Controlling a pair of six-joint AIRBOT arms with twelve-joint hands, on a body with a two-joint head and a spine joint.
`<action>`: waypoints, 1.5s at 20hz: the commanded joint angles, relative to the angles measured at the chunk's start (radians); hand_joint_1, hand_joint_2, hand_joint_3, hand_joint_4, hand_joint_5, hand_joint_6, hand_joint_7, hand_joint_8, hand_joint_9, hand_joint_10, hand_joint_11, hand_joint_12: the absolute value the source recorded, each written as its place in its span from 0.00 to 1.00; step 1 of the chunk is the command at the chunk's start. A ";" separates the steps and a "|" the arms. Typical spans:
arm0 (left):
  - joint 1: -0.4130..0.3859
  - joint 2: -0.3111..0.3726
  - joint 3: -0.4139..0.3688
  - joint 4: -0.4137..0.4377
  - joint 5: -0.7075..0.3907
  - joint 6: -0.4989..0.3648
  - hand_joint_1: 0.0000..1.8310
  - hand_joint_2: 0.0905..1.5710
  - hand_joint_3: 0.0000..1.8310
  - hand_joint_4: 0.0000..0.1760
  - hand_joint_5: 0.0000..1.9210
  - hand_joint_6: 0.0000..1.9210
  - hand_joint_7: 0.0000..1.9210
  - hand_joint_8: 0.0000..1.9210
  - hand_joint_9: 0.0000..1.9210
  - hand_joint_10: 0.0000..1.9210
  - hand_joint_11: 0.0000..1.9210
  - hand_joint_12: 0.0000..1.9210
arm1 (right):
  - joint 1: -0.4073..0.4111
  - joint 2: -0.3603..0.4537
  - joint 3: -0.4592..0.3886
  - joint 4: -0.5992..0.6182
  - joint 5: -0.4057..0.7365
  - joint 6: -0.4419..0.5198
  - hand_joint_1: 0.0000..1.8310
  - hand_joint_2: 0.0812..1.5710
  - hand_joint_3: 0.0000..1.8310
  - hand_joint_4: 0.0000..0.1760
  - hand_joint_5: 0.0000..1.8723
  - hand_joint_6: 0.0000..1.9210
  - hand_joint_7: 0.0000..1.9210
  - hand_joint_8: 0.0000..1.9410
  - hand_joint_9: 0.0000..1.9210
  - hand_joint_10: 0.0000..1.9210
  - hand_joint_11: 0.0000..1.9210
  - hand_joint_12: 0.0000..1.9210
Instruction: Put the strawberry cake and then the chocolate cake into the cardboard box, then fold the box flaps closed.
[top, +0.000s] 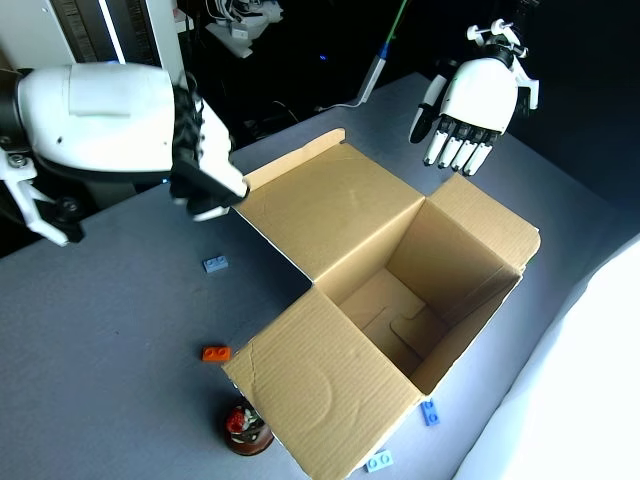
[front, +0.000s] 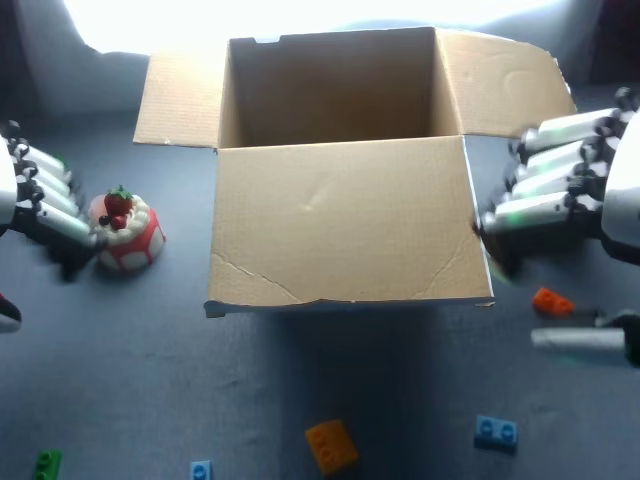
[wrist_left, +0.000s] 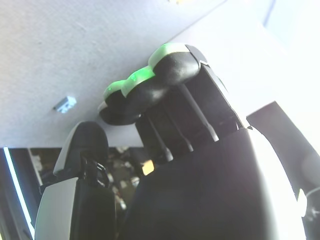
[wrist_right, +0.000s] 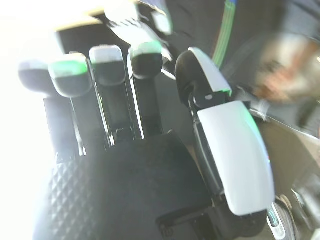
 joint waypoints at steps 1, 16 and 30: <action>-0.006 0.011 0.008 -0.073 -0.025 -0.008 0.28 0.75 0.01 0.25 0.17 0.01 0.19 0.00 0.20 0.03 0.00 0.57 | 0.025 0.020 -0.009 0.039 -0.003 -0.033 0.15 0.77 0.01 0.00 0.12 0.01 0.13 0.00 0.15 0.02 0.00 0.46; -0.032 -0.004 -0.022 0.031 0.013 -0.064 0.42 0.63 0.00 0.45 0.08 0.00 0.08 0.00 0.10 0.00 0.00 0.35 | -0.144 0.084 -0.079 0.665 0.221 -0.686 0.13 0.76 0.00 0.00 0.09 0.00 0.11 0.00 0.13 0.00 0.00 0.39; -0.078 -0.141 0.053 0.006 0.174 -0.078 0.68 0.58 0.00 0.40 0.08 0.00 0.07 0.00 0.06 0.00 0.00 0.25 | -0.147 0.077 -0.081 0.679 0.240 -0.686 0.13 0.76 0.00 0.00 0.11 0.00 0.12 0.00 0.13 0.00 0.00 0.41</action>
